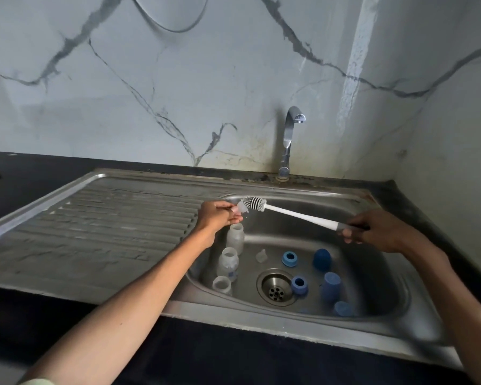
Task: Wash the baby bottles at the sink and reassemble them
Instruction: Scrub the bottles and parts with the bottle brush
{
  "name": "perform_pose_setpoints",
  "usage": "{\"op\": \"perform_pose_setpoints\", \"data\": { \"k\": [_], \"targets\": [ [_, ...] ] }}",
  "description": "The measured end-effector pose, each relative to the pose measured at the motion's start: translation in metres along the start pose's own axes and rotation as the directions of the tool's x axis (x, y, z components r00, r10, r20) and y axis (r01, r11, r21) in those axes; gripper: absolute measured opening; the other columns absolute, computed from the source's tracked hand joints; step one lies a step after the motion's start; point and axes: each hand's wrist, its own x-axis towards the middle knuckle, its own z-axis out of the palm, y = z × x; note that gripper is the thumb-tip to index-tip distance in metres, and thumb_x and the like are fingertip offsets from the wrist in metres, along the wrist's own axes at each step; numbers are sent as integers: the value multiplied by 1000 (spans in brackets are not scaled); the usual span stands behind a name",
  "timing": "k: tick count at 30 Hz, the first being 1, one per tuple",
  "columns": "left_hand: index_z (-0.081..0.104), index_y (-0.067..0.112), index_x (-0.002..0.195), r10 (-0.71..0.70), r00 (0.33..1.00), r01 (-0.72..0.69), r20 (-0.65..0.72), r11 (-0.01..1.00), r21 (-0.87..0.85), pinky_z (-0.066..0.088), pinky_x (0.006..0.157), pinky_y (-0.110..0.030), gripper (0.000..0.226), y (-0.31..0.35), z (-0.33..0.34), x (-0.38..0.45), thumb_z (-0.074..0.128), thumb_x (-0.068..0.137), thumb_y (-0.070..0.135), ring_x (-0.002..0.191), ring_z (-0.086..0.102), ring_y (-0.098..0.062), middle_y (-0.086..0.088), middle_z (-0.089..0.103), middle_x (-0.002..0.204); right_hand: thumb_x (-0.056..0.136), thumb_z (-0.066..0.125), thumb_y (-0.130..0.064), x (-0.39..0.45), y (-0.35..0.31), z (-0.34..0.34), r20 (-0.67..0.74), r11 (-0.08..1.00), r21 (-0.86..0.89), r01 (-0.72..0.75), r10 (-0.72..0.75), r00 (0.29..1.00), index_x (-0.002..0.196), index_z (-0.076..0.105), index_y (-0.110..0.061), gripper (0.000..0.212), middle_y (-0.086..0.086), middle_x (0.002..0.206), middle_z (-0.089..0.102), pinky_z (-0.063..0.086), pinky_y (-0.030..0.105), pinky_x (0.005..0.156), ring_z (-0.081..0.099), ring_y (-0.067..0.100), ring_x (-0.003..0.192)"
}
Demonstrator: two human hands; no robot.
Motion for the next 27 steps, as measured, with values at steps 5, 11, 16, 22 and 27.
{"op": "perform_pose_setpoints", "data": {
  "k": [5,11,16,22,27],
  "targets": [
    [69,-2,93,-17,999,18,27,998,-67,61,68,-21,11,5,-2,0,61,94,-8,61,71,-12,-15,71,78,89,69,-21,-2,8,-4,-58,997,-64,-34,30,998,115,70,-26,26,-9,99,60,35,25,83,51,11,94],
    [71,-5,107,17,986,-17,165,1000,-2,61,76,-23,20,4,-9,-1,67,88,-7,81,69,-23,-20,72,97,85,74,-19,1,2,4,-136,996,-84,-34,22,990,121,68,-22,37,0,115,68,36,23,85,51,8,95],
    [72,-2,99,-31,987,35,159,999,-23,60,68,-21,19,4,-19,0,73,81,-7,69,72,-14,-11,74,84,83,76,-17,1,-9,14,-286,998,-56,-3,-13,958,116,70,-20,34,2,111,68,38,23,87,49,7,92],
    [71,3,89,-72,981,90,178,991,-95,61,65,-22,13,6,-27,2,73,80,-5,63,73,-14,-8,75,71,97,56,-18,7,-9,20,-82,1000,-2,12,-12,997,114,68,-20,21,-8,84,67,52,28,75,62,9,71],
    [70,-4,97,-79,970,110,232,986,-124,61,65,-23,19,10,-29,2,71,79,-11,69,75,-20,-13,76,77,90,67,-13,8,-8,19,-153,999,38,-1,7,988,108,69,-24,22,-10,95,64,44,27,85,58,9,89]
  ]
}}
